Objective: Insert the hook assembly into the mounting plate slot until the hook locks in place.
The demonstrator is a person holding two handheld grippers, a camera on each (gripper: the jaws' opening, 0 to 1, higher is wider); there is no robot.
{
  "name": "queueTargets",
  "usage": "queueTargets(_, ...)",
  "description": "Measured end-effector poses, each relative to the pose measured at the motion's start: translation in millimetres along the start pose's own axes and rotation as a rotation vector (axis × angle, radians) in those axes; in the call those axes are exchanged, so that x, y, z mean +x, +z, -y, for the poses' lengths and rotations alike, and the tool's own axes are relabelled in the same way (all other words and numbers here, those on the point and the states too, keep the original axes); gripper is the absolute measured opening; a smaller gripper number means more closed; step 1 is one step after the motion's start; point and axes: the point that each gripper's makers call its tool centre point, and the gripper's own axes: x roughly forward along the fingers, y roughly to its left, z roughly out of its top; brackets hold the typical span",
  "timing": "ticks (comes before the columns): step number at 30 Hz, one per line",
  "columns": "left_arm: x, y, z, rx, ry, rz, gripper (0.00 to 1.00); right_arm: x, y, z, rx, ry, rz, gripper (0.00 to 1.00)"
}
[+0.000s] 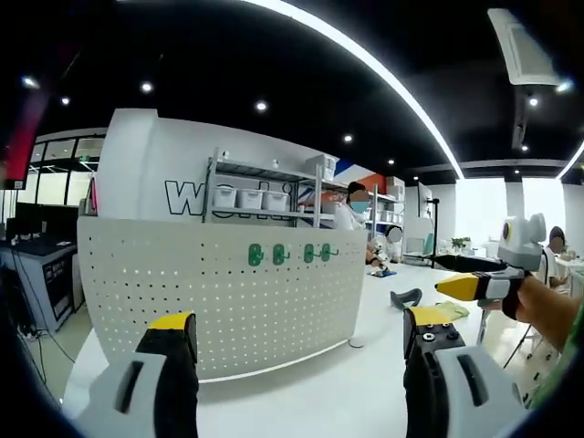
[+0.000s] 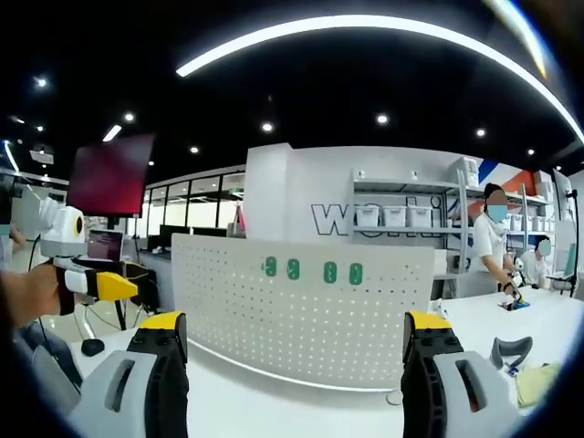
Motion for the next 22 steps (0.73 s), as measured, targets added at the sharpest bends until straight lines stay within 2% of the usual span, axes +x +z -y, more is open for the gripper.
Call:
queueTargets(13, 1.0, -7.3, -1.8, -0.015, 0.007, -0.010, 0.96, 4.2, -7.5, 1.0, 0.008, 0.001, -0.018, 1.00)
queueTargets(22, 3.6, -16.8, -1.9, -0.016, 0.007, -0.041, 0.95, 3.8, -15.2, 4.3, 0.011, -0.008, -0.043, 1.00)
